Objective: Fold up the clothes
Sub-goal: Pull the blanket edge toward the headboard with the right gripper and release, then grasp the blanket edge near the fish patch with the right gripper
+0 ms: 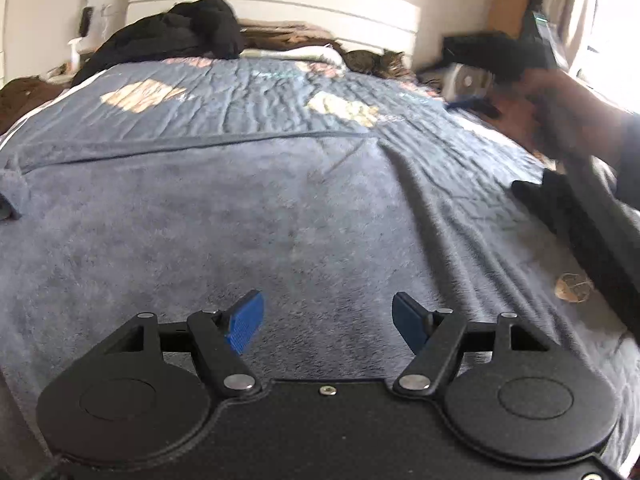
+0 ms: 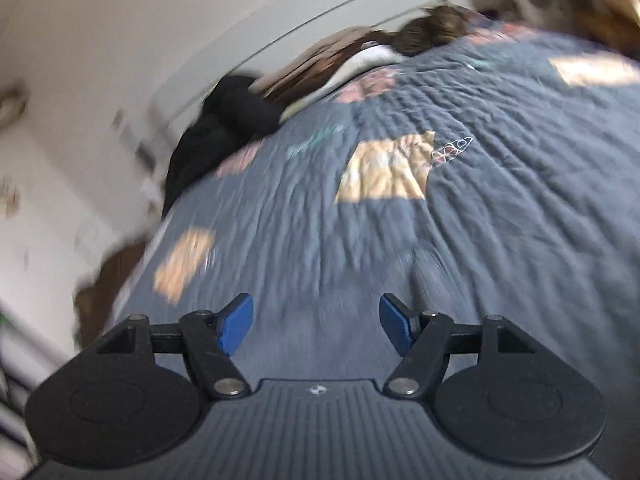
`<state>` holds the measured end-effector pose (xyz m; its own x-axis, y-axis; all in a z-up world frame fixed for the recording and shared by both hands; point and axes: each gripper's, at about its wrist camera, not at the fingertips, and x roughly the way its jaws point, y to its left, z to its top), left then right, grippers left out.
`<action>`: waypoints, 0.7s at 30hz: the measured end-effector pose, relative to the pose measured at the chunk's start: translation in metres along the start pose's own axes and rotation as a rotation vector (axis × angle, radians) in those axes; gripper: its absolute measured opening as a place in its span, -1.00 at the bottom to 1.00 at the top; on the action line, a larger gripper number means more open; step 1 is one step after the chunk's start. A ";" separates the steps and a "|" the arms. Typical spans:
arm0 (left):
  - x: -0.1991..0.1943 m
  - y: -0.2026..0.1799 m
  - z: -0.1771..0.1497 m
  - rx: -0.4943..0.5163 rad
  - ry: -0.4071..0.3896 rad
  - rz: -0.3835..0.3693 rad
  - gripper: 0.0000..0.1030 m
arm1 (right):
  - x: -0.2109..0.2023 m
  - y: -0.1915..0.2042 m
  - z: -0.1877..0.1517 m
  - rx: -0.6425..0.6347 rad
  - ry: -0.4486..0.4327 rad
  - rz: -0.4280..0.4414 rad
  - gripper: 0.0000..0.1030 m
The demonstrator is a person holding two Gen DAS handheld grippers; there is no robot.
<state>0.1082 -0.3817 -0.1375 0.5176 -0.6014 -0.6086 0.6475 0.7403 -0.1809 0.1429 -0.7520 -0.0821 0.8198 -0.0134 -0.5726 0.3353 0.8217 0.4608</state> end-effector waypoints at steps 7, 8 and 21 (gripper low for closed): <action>-0.016 -0.032 -0.002 0.081 -0.062 -0.088 0.36 | -0.132 -0.033 -0.124 -0.077 0.176 -0.109 0.34; -0.017 -0.036 -0.002 0.085 -0.067 -0.100 0.36 | -0.149 -0.042 -0.142 -0.057 0.185 -0.120 0.34; -0.026 -0.125 -0.028 0.163 -0.085 -0.317 0.43 | -0.259 -0.112 -0.272 0.283 0.167 -0.220 0.34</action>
<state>-0.0020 -0.4501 -0.1204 0.3171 -0.8209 -0.4748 0.8603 0.4598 -0.2204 -0.2331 -0.6855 -0.1703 0.6349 -0.0602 -0.7702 0.6286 0.6198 0.4698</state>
